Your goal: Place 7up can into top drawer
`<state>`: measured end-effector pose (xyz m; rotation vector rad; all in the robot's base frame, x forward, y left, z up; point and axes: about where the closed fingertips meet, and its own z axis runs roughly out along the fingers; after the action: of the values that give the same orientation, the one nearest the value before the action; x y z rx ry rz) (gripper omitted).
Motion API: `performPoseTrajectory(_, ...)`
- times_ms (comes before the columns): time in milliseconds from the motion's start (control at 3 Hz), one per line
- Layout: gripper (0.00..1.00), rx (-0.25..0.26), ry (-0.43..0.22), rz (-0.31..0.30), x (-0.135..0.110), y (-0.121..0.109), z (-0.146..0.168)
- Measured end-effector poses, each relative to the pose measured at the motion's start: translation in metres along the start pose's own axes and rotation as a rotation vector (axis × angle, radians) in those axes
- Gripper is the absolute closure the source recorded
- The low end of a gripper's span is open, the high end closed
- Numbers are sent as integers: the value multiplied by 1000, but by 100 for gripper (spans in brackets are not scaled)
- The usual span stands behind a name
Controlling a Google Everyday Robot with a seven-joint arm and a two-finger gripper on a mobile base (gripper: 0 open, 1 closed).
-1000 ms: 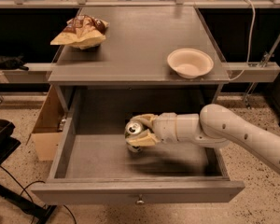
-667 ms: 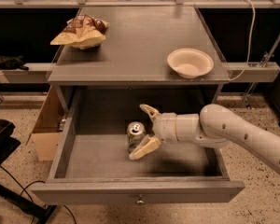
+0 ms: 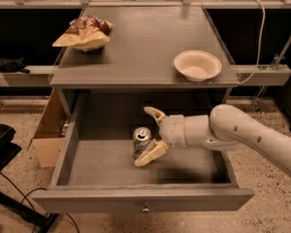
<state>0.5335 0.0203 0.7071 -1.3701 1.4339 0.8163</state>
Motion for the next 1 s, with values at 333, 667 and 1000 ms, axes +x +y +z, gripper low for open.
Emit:
performPoseTrajectory(333,0,-54,-9,-38,-33,20,-27)
performPoseTrajectory(667,0,-113,14,-108,-65,35,-66)
performPoseTrajectory(1000,0,-165,87,-182,-91,47,-108)
